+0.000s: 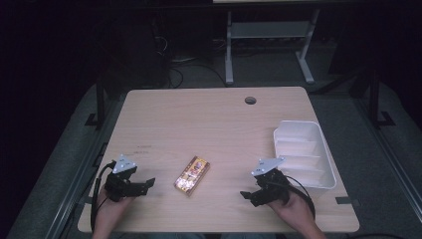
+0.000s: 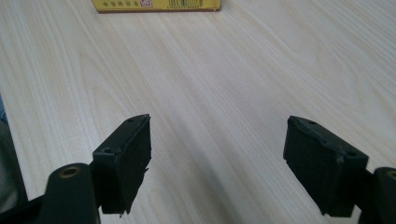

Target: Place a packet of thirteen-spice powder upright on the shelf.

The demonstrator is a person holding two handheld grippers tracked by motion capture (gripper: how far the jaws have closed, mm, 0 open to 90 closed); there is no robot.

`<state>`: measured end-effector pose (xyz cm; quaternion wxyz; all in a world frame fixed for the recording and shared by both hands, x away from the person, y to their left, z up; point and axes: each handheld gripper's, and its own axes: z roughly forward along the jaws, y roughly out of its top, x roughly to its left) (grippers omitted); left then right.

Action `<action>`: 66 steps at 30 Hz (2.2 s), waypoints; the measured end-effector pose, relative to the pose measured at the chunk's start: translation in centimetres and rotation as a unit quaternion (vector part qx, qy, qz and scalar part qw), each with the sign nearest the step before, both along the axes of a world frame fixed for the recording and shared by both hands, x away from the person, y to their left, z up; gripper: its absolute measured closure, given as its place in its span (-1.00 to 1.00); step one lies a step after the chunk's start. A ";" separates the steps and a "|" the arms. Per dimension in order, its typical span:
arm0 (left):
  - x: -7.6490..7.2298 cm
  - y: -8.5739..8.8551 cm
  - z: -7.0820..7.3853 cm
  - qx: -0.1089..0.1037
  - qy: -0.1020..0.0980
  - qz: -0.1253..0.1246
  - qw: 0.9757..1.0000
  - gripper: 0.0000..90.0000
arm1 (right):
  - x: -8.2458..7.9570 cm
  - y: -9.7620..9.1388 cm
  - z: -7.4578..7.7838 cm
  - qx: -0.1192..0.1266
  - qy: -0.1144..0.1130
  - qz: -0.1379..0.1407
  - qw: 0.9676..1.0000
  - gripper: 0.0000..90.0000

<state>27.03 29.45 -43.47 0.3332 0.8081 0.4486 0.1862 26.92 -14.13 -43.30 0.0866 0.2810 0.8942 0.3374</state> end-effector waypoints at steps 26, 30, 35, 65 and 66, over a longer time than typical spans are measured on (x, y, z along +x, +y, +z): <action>-0.1 -3.3 1.0 0.009 -0.011 -0.032 0.999 -0.62 | 0.0 0.1 0.0 0.001 -0.002 -0.002 1.000 -0.50; 0.3 -4.1 1.4 0.010 -0.010 -0.039 0.999 -0.62 | 0.0 0.1 0.0 0.001 -0.002 -0.003 1.000 -0.50; 0.7 -5.0 1.6 0.016 -0.006 -0.049 0.999 -0.61 | 0.0 0.0 0.1 0.002 -0.002 -0.006 1.000 -0.50; 3.1 -10.3 1.7 0.013 0.007 -0.078 0.997 -0.57 | -0.1 0.2 0.0 -0.002 -0.003 -0.005 1.000 -0.50; 3.1 -10.5 1.5 0.012 0.010 -0.080 0.997 -0.58 | -0.1 0.2 0.0 -0.003 -0.003 -0.005 1.000 -0.50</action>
